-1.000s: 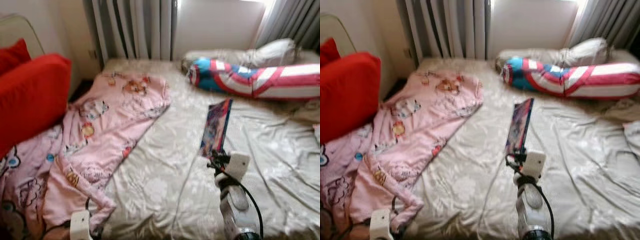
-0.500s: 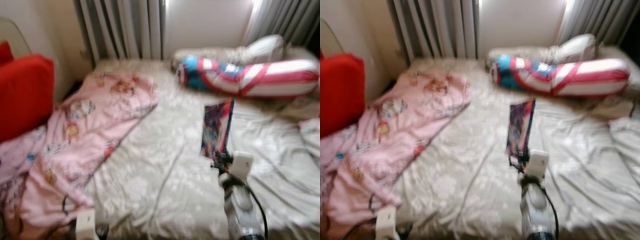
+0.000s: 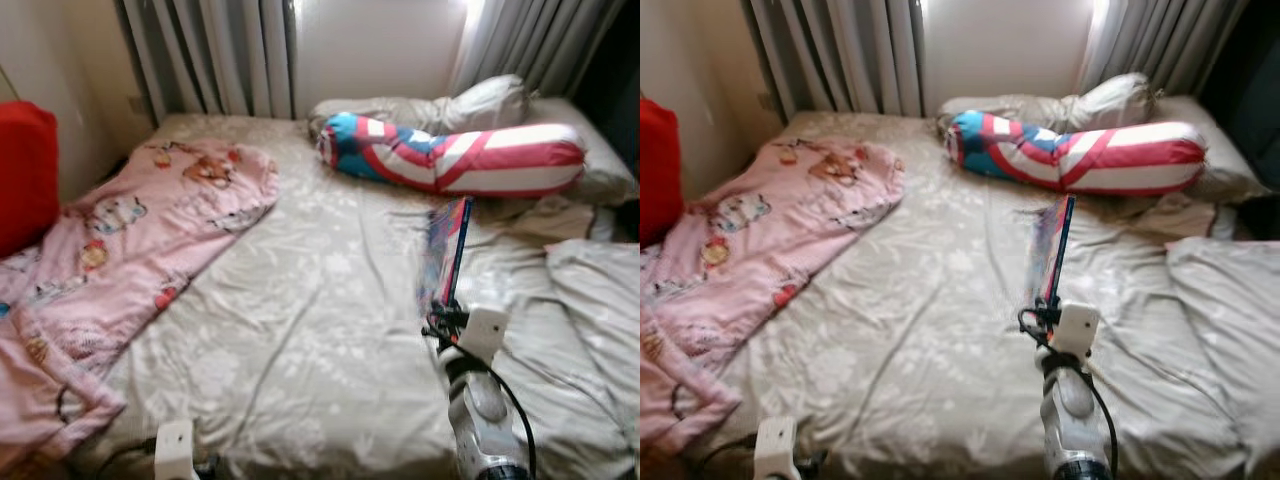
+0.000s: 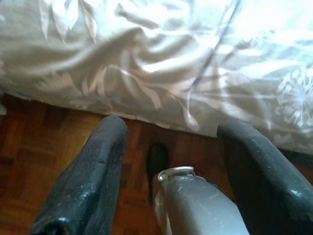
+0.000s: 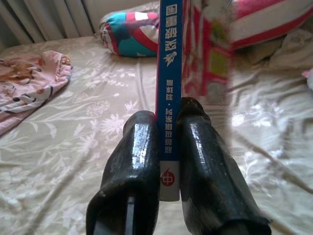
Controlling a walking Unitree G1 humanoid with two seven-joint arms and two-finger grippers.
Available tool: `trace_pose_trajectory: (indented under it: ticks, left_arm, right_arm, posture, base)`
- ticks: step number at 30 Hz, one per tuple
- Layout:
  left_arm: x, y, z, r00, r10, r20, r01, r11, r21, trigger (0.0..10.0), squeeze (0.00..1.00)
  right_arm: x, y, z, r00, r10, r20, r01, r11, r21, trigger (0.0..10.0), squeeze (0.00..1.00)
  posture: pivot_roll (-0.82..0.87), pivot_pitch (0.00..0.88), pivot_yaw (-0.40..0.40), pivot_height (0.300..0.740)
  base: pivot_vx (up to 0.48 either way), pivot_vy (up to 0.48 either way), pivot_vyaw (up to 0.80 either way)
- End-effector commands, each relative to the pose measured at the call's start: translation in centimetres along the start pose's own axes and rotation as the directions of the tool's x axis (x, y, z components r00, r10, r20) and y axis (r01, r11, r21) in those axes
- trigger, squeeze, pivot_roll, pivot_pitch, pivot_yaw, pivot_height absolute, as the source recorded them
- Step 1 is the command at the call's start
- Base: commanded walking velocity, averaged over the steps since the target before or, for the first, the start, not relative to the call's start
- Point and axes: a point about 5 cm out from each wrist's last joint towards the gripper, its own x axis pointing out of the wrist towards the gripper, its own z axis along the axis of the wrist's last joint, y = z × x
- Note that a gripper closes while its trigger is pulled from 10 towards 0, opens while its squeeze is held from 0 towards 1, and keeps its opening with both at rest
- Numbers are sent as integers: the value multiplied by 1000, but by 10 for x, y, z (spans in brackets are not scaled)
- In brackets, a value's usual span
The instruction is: Clean up the room
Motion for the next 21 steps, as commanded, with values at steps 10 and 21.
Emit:
trace_pose_trajectory:
  ticks: [10,21]
  left_arm:
    - [-1,1,-3,1000,4,-15,-4,1000,-1,10000,0]
    - [-2,2,-5,1000,0,-4,0,1000,0,10000,0]
  right_arm:
    - [4,3,12,998,17,56,-17,1000,-4,10000,0]
    - [2,4,9,998,17,55,-17,1000,-9,10000,0]
  posture:
    - [-31,38,-38,740]
    - [-38,8,-36,740]
  base:
    - [0,-266,0]
    - [0,-272,0]
